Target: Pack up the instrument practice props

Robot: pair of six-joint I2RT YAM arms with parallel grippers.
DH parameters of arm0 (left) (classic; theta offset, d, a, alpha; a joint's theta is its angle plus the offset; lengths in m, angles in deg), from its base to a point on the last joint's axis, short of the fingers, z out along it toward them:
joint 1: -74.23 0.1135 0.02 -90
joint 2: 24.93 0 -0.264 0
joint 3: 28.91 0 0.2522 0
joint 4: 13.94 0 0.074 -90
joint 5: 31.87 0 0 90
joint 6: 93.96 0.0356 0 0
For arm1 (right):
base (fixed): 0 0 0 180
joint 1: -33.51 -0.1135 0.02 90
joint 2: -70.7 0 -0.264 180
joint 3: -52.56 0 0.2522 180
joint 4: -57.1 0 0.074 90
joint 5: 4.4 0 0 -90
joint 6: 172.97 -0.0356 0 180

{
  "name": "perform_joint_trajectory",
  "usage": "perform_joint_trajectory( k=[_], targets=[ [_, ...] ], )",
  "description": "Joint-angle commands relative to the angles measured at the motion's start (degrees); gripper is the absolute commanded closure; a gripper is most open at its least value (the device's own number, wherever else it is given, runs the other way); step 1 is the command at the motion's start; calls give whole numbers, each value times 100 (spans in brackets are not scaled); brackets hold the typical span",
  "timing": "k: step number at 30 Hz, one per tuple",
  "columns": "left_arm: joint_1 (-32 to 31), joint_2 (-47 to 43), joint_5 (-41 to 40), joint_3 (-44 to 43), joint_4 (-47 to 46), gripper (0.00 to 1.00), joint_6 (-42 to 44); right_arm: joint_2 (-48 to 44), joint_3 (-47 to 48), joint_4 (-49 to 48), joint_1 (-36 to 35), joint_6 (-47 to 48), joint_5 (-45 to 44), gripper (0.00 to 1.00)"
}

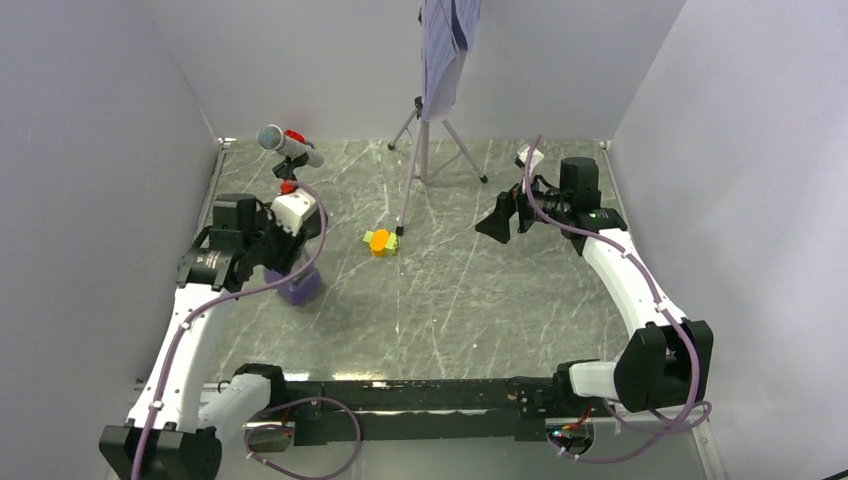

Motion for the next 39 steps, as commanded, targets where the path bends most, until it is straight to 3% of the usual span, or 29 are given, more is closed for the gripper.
perform_joint_trajectory(
  k=[1, 6, 15, 20, 26, 27, 30, 31, 34, 39],
  targets=[
    [559, -351, -1266, -45, -458, 99, -383, 106, 269, -85, 25, -137, 235, 0],
    [1579, -431, -1398, 25, -618, 99, -537, 196, 345, -28, 17, -158, 285, 0],
    [3379, -339, -329, 681, -1431, 99, -484, 212, 271, -84, 22, -175, 331, 0],
    [3929, -124, 242, 807, -1540, 99, -446, 216, 206, -115, 22, -172, 349, 0],
    [4037, -161, 404, 981, -1648, 99, -277, 277, 238, -120, 23, -193, 397, 0],
    [4038, -167, 401, 990, -1655, 96, -249, 287, 246, -120, 22, -199, 408, 0],
    [4046, -153, 387, 910, -1614, 47, -213, 335, 280, -104, 22, -214, 468, 0],
    [4046, -168, 415, 875, -1584, 39, -179, 353, 295, -79, 23, -196, 520, 0],
    [4039, -260, 404, 765, -1611, 26, -255, 376, 303, -24, 22, -85, 738, 0],
    [4039, -359, 419, 524, -1557, 13, -267, 340, 240, -49, 21, -21, 727, 0]
  ],
)
